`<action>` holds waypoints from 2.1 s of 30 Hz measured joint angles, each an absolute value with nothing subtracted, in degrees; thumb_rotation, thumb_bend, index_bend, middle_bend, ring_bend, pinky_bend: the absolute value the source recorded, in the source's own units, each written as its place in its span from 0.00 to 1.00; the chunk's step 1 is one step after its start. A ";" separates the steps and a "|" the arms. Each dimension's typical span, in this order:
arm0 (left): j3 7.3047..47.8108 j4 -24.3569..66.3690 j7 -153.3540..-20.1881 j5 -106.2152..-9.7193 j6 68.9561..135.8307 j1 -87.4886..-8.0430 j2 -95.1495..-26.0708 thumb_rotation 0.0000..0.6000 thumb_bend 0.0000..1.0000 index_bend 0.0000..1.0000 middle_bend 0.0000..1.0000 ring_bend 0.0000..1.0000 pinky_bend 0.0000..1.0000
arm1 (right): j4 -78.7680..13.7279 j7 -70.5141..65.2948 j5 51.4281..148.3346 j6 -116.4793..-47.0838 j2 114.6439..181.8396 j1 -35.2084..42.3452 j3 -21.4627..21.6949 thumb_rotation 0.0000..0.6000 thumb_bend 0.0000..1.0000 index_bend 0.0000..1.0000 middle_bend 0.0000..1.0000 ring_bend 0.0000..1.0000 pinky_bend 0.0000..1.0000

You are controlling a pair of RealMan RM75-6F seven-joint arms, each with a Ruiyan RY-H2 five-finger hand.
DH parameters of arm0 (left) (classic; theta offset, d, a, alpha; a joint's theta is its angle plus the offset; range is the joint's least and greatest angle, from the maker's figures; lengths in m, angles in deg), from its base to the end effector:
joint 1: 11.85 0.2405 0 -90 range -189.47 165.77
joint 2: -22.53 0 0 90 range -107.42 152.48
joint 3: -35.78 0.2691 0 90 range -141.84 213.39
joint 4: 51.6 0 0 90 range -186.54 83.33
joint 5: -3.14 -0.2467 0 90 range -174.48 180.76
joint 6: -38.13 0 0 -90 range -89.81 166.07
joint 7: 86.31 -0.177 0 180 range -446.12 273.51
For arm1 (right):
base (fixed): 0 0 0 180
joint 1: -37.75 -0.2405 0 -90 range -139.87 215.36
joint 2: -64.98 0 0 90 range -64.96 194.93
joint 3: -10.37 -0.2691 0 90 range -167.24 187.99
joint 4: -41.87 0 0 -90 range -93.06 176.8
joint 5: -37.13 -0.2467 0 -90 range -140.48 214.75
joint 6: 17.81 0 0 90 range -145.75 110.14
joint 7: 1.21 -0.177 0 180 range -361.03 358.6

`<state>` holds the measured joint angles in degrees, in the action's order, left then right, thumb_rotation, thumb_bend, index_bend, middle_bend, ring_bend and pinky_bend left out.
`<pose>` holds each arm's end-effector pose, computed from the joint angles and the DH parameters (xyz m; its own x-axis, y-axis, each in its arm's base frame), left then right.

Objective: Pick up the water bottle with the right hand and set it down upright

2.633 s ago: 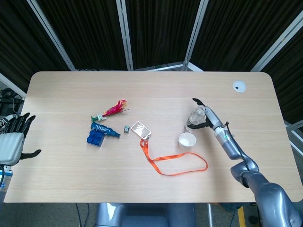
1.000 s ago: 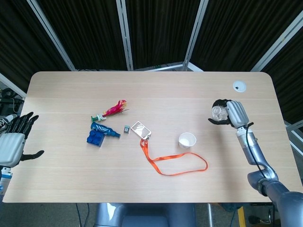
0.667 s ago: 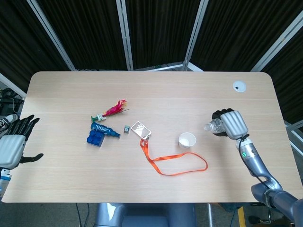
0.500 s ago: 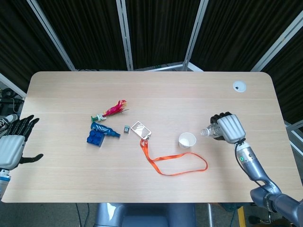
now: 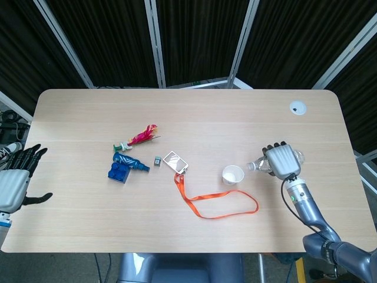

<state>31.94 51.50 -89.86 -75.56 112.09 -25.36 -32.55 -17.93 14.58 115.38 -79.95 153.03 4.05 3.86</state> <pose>-0.3014 0.2639 0.1422 0.4133 0.1262 0.9018 0.9105 -0.0466 -0.4108 -0.2901 -0.4131 0.0068 0.7338 -0.0144 0.6792 -0.6588 -0.2593 0.7062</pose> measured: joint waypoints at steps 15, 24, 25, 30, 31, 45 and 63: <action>31.71 51.09 -89.73 -74.78 111.32 -25.76 -32.77 1.00 0.02 0.00 0.00 0.00 0.00 | -15.64 20.75 115.54 -78.91 154.55 3.07 4.10 1.00 0.39 0.55 0.59 0.50 0.50; 31.68 50.75 -89.47 -74.50 110.85 -25.94 -32.84 1.00 0.02 0.00 0.00 0.00 0.00 | -15.57 23.86 114.78 -78.61 155.07 2.90 3.78 1.00 0.39 0.55 0.59 0.51 0.51; 31.67 50.73 -89.48 -74.42 110.81 -25.96 -32.85 1.00 0.02 0.00 0.00 0.00 0.00 | -15.53 24.33 114.72 -78.64 155.16 2.88 3.75 1.00 0.39 0.55 0.59 0.51 0.51; 31.63 50.80 -89.61 -74.24 110.76 -25.99 -32.85 1.00 0.02 0.00 0.00 0.00 0.00 | -15.77 26.73 113.94 -78.66 155.43 2.82 3.34 1.00 0.39 0.55 0.59 0.51 0.51; 31.63 50.82 -89.64 -74.21 110.74 -25.98 -32.84 1.00 0.02 0.00 0.00 0.00 0.00 | -15.99 27.09 113.74 -78.63 155.43 2.80 3.24 1.00 0.39 0.55 0.59 0.51 0.51; 31.64 50.87 -89.77 -74.19 110.78 -26.00 -32.78 1.00 0.02 0.00 0.00 0.00 0.00 | -17.53 29.32 112.32 -78.37 155.10 2.82 2.65 1.00 0.39 0.55 0.59 0.51 0.51; 31.67 50.91 -89.95 -73.95 110.58 -26.07 -32.82 1.00 0.02 0.00 0.00 0.00 0.00 | -17.27 25.04 112.40 -78.87 155.29 2.99 2.18 1.00 0.39 0.55 0.59 0.51 0.51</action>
<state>31.67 50.91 -89.95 -73.95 110.58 -26.07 -32.82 -17.27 25.04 112.40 -78.87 155.29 2.99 2.18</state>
